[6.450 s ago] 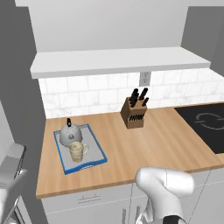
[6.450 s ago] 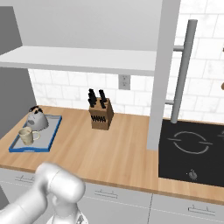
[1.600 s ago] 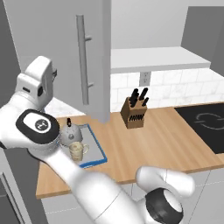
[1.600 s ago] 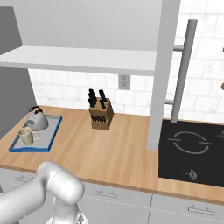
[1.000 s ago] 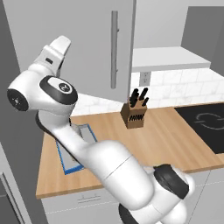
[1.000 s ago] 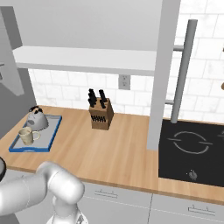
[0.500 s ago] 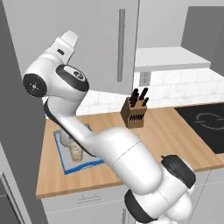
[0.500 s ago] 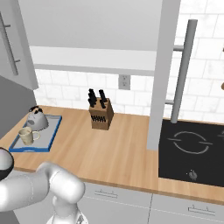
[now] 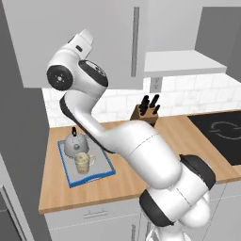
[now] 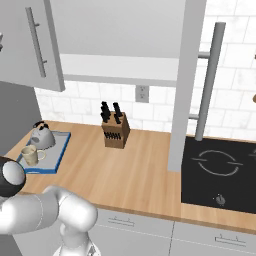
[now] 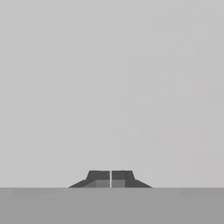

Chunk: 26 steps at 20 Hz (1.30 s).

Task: Pick the kettle from the counter and place it on the tray. Then pick the mug from the cabinet and place it on the tray. Then close the cabinet doors.

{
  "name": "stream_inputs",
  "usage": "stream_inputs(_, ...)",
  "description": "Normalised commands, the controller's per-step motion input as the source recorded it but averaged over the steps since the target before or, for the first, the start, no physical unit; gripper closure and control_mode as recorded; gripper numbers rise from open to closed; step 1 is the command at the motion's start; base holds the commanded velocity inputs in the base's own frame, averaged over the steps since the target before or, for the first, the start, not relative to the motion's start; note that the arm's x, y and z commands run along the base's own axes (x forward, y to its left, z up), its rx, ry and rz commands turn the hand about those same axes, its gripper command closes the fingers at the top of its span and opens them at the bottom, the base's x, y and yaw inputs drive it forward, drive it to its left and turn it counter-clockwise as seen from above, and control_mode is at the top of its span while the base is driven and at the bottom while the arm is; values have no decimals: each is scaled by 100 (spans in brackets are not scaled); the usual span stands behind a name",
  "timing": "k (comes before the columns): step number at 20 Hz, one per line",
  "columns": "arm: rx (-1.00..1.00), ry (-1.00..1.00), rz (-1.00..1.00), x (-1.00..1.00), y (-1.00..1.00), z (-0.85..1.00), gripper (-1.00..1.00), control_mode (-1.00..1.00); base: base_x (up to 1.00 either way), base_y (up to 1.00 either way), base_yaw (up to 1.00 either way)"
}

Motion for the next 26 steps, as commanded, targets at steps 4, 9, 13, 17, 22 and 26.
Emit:
stream_inputs(4, 7, 3, 5, 64, -26, 0, 100, -100, 0, 0, 0)
stream_inputs(9, 7, 0, 6, 55, -23, 0, 100, -100, 0, 0, 0)
stream_inputs(13, 8, 0, 10, 45, -33, 0, 100, -100, 0, 0, 0)
stream_inputs(17, 8, 0, 8, 66, -21, -11, 100, -100, 0, 0, 0)
stream_inputs(22, 9, 0, 3, 80, -24, -25, 100, -100, 0, 0, 0)
stream_inputs(26, 9, 0, 0, 81, -23, -27, 100, -100, 0, 0, 0)
